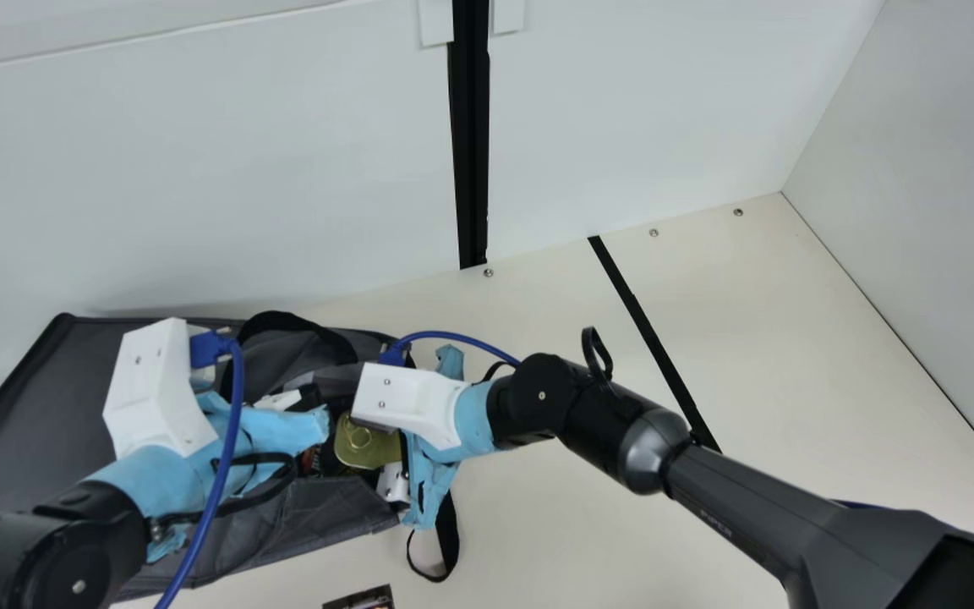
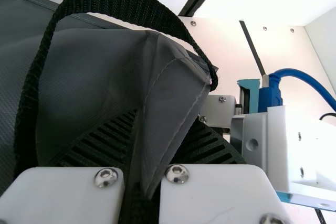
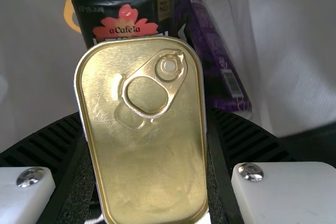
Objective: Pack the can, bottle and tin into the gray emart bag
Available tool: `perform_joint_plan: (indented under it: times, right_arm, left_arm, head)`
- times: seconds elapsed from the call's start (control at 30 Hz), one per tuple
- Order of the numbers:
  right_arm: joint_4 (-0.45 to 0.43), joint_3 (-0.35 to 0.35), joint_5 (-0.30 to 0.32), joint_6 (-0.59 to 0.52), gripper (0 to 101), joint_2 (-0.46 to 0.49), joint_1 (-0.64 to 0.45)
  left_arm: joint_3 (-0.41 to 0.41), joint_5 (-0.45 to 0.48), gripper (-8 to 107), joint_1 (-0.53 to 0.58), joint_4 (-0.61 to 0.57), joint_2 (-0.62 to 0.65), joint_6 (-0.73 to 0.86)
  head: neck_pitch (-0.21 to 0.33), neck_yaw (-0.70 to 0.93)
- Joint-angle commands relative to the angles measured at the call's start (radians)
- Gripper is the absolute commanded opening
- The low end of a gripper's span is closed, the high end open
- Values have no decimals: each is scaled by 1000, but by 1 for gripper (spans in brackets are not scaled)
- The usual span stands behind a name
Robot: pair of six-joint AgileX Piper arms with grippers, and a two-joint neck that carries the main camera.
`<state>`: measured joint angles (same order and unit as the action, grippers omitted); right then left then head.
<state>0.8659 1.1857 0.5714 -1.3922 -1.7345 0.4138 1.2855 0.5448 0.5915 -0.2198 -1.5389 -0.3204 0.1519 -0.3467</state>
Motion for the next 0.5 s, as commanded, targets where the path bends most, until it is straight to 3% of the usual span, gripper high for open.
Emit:
perform_joint_plan:
  times: [0.0,0.47]
  right_arm:
    - [9,6,-4,-4,0,-8,2]
    - [47,41,-29,-36,0,-72,13]
  left_arm:
    - [0,0,10,0,0,0,0]
    - [0,0,10,0,0,0,0]
  head:
    - [23,-2]
    - [23,-2]
